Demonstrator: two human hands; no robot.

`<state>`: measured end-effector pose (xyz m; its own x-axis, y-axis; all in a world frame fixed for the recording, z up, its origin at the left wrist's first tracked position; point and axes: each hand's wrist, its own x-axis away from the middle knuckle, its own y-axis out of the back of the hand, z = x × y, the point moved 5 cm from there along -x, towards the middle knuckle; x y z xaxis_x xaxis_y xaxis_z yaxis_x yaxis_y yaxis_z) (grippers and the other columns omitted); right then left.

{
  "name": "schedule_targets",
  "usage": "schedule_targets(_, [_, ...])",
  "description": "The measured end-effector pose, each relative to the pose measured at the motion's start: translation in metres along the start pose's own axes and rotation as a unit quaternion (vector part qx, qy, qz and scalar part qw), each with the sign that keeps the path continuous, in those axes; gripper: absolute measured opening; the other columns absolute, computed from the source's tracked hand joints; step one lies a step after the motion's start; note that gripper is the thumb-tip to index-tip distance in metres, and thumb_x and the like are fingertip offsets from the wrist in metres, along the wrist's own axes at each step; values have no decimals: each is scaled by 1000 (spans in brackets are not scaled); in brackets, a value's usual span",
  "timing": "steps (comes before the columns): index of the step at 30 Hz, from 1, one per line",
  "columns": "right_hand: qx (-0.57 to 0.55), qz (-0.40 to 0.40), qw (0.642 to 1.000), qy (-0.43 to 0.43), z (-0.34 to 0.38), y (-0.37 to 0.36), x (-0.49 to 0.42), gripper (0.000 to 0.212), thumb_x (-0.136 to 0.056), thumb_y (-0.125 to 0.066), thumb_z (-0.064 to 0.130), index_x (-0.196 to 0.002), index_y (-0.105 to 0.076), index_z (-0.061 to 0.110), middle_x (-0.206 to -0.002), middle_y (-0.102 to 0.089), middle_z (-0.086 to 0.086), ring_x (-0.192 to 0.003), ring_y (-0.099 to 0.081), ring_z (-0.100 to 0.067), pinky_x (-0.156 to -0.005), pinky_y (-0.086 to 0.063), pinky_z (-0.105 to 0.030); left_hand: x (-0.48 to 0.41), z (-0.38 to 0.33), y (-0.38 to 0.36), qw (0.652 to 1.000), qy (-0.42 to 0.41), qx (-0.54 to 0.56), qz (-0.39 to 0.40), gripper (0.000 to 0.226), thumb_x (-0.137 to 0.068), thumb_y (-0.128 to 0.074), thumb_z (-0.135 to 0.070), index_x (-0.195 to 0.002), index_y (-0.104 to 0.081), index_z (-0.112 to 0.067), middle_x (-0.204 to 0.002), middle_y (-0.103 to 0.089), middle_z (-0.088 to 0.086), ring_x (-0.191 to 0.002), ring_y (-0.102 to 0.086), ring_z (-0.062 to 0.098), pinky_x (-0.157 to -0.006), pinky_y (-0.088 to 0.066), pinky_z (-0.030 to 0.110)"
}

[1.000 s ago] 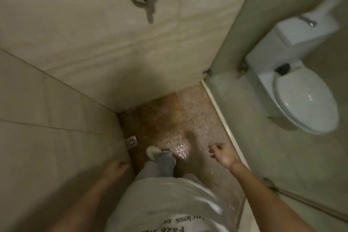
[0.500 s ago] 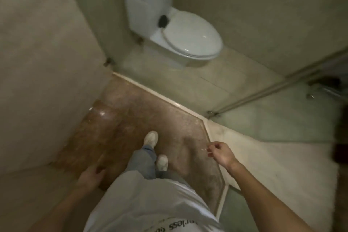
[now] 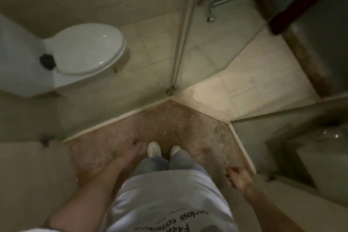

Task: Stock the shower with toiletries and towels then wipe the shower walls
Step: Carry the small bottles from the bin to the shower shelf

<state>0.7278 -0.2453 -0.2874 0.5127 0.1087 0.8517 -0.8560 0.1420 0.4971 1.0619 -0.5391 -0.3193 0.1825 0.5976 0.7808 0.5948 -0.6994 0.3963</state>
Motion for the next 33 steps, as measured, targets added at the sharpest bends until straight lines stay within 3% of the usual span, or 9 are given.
schedule_targets(2, [-44,9,999,-30,-33,-11,6,19,-101,-53,12,-95,-68,2,-77,-68,-17,-65,-64,-27,-59,-49,-32,-18,-35,3,999,-30,-43,5,10,-95,-60,-26,-102,-67,-26,-98,-72,5,-89,-67,22,-87,-55,38])
schedule_targets(7, [-106,15,991,-77,-75,-31,9,17,-99,-56,19,-90,-69,11,-77,-70,-13,-72,-65,-28,-79,-54,-44,-87,-65,-7,991,-78,-106,24,18,-79,-56,-43,-87,-72,-44,-97,-76,3,-93,-71,32,-90,-57,50])
schedule_targets(13, [-186,29,980,-59,-51,-21,-21,28,-98,-58,28,-116,-68,10,-90,-70,-10,-74,-61,-23,-71,-51,-34,-65,-154,-48,962,-78,-236,115,12,-99,-58,-10,-104,-67,-16,-95,-70,11,-77,-64,19,-68,-54,23])
schedule_targets(16, [-266,20,963,-43,-14,17,-37,11,-97,-59,27,-99,-69,25,-82,-70,-3,-76,-66,-24,-73,-57,-40,-87,-175,-58,947,-78,-285,125,14,-97,-61,-10,-109,-69,-10,-95,-72,13,-88,-69,31,-83,-58,35])
schedule_targets(18, [-283,0,959,-23,11,54,-51,16,-95,-59,25,-89,-73,21,-88,-74,-8,-84,-70,-29,-82,-58,-46,-92,-202,-67,945,-73,-289,134,13,-98,-57,-2,-108,-65,-2,-82,-66,11,-74,-63,27,-68,-56,24])
schedule_targets(20, [-276,-19,961,3,36,93,-68,23,-95,-57,25,-99,-73,8,-98,-73,-14,-91,-70,-32,-85,-57,-47,-97,-232,-78,939,-79,-307,134,14,-98,-54,3,-108,-64,2,-78,-62,11,-69,-57,23,-55,-47,15])
schedule_targets(23, [-272,-46,961,26,63,152,-90,23,-97,-57,29,-104,-71,12,-102,-71,-9,-94,-69,-28,-87,-57,-44,-107,-279,-98,943,-91,-290,133,17,-96,-55,5,-110,-64,9,-78,-63,13,-76,-59,27,-64,-49,24])
schedule_targets(30, [-271,-84,957,57,82,249,-120,18,-97,-59,27,-95,-70,13,-88,-71,-5,-81,-68,-23,-73,-56,-41,-109,-391,-148,962,-111,-215,126,16,-98,-54,2,-110,-65,1,-89,-64,15,-76,-59,24,-49,-45,7])
schedule_targets(33, [-237,-79,967,51,71,258,-129,28,-98,-57,27,-100,-70,3,-90,-73,-11,-86,-70,-27,-75,-54,-44,-121,-425,-165,966,-75,-205,137,12,-100,-57,-11,-105,-67,-7,-91,-69,12,-73,-62,18,-58,-47,21])
